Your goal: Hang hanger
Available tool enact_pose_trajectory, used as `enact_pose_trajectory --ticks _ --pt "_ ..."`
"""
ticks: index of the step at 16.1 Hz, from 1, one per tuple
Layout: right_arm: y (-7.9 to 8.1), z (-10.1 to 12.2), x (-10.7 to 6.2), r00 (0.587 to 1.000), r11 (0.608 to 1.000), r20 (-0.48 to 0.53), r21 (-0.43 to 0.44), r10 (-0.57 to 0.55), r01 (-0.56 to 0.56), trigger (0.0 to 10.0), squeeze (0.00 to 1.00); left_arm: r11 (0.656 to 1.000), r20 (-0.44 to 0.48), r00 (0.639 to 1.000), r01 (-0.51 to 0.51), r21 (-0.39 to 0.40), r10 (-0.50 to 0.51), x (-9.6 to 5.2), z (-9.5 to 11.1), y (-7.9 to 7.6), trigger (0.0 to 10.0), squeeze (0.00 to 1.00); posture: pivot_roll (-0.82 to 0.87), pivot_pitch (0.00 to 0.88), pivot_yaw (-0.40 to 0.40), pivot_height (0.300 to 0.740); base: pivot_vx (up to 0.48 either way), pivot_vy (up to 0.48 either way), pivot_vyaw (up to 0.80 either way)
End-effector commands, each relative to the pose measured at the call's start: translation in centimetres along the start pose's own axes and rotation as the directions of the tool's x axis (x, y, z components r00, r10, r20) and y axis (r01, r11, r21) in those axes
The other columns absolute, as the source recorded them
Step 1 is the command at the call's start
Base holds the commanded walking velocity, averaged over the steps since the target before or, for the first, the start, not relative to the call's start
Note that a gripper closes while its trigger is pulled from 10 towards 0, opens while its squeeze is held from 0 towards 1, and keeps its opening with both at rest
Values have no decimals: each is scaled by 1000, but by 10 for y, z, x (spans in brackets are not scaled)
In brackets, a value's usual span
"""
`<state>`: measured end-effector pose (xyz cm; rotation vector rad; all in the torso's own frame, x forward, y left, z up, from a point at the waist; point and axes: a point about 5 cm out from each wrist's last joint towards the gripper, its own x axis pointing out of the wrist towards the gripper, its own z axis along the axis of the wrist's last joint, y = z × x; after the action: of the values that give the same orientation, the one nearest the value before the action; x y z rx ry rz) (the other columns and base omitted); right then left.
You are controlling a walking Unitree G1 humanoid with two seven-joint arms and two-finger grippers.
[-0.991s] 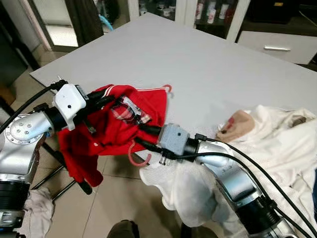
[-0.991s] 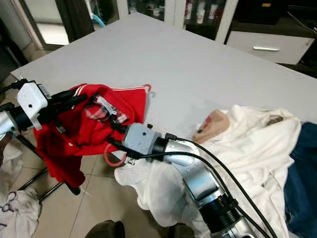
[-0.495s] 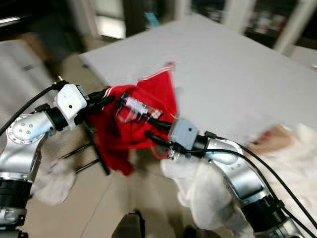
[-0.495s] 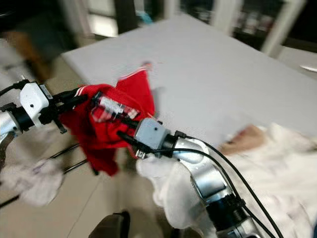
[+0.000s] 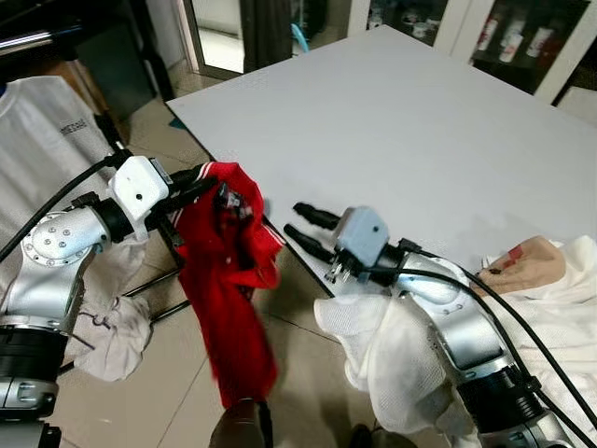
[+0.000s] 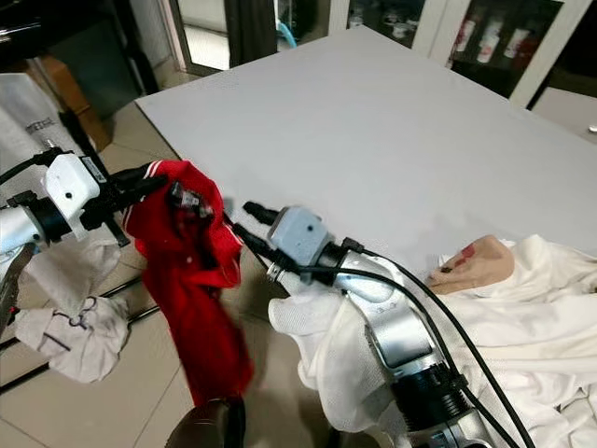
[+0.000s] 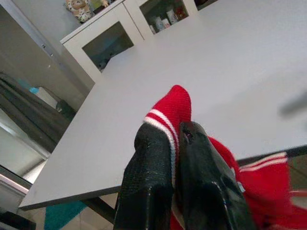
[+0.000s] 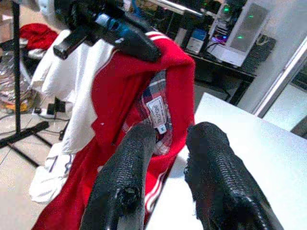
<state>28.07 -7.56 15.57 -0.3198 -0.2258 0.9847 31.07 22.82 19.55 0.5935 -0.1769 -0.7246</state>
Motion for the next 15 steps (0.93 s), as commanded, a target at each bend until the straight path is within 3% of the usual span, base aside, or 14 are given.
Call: enact_pose_trajectory --ticks 1,12,15 --pt "0 0 -3 1000 1000 5 25 -17 17 10000 0 999 37 998 -41 24 40 -1 8 7 10000 0 56 100 46 740 0 0 0" --pt "2 -1 -5 1000 997 16 81 -6 5 10000 0 996 44 995 -91 21 90 -7 6 2 10000 0 66 100 23 740 0 0 0" --pt "2 -4 -7 1000 996 5 85 -4 4 10000 0 995 62 993 -100 24 99 -14 14 -3 10000 0 69 101 24 740 0 0 0"
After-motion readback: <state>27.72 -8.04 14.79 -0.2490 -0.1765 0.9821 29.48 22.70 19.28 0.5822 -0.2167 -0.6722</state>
